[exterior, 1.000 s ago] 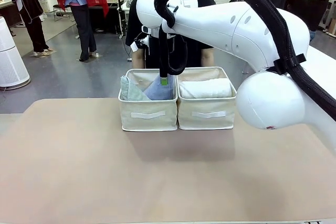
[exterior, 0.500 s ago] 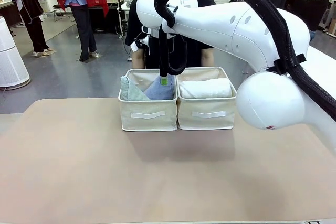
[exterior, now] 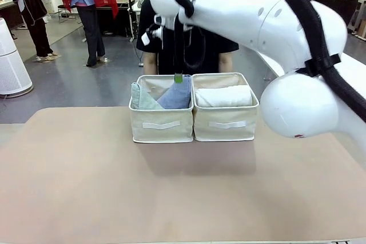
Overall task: Sort the towels based on their folding style.
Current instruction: Pick up another triangle-folded towel from the table and place it in the left Fabric basket.
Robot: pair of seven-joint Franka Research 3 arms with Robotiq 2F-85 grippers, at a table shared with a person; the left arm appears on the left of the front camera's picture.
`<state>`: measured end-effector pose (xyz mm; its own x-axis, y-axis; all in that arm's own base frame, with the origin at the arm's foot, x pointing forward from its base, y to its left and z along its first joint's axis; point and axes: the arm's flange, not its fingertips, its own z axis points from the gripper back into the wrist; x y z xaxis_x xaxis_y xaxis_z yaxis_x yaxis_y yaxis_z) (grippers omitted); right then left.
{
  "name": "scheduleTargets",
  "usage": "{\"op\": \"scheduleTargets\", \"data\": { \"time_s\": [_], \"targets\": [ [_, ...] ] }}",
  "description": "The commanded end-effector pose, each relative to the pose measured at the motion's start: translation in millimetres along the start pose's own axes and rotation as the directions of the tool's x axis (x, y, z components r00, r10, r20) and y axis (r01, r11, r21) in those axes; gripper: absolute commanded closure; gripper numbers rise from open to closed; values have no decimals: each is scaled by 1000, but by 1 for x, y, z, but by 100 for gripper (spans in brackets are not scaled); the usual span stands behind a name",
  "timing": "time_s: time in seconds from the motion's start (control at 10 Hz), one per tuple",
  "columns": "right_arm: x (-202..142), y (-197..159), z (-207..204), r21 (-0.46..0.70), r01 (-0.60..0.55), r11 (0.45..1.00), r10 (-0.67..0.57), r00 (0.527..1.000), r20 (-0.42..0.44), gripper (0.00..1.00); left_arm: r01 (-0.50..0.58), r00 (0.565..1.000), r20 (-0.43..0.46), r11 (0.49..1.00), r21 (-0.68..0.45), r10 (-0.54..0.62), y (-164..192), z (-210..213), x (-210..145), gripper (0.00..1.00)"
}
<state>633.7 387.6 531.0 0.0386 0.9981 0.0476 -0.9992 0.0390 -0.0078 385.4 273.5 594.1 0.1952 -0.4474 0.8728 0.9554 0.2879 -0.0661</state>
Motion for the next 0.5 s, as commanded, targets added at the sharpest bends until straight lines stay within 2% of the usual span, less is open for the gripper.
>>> {"op": "scheduleTargets", "data": {
  "time_s": [0.0, 0.2, 0.4],
  "targets": [
    [-38, 38, 58, 3, 58, 998, -58, 993, 102, 0, 20, 1000, 6, 1000, -1, -20, -2, 2, -1, 0],
    [-94, 83, 83, -47, 150, 988, -142, 979, 145, 0, 20, 1000, 6, 1000, -1, -20, -2, 2, -1, 0],
    [-151, 124, 88, -61, 215, 975, -195, 951, 240, 0, 20, 1000, 6, 1000, -1, -20, -2, 2, -1, 0]
  ]
}}
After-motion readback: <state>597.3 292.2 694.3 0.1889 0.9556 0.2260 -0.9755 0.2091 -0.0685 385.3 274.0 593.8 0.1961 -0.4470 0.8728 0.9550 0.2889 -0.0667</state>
